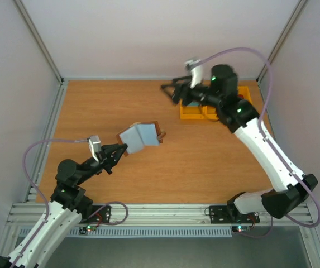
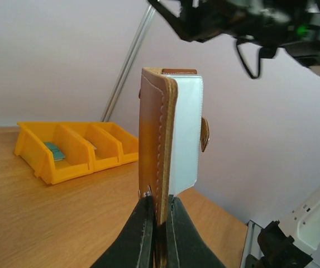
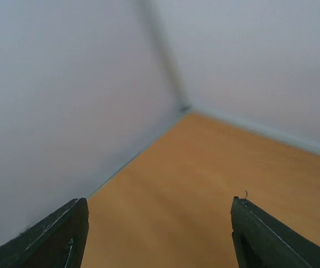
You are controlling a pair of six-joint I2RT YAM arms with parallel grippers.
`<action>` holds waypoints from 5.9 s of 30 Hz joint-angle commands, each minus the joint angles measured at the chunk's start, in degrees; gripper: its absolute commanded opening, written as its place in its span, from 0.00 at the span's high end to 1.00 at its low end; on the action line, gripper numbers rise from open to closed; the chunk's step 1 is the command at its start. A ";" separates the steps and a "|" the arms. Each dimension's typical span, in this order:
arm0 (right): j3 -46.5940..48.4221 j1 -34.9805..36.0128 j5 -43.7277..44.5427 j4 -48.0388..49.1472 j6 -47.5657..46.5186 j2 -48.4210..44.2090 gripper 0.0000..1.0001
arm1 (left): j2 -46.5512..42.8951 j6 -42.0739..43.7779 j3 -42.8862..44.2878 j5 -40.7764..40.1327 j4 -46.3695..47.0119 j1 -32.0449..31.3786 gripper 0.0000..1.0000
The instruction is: Take the credit cards out of the card holder
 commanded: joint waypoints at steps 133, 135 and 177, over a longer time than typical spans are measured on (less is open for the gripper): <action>-10.63 27.43 0.73 -8.07 -12.01 -4.18 0.77 | 35.34 63.56 40.37 -36.73 -59.53 -5.59 1.00; -10.88 27.38 4.78 -7.99 -12.00 -4.67 0.77 | 33.34 75.33 37.86 -42.56 -50.86 -5.72 1.00; -28.00 24.47 -13.72 -4.87 -22.66 -24.21 0.73 | 20.27 11.29 24.02 31.27 -2.33 -5.75 1.00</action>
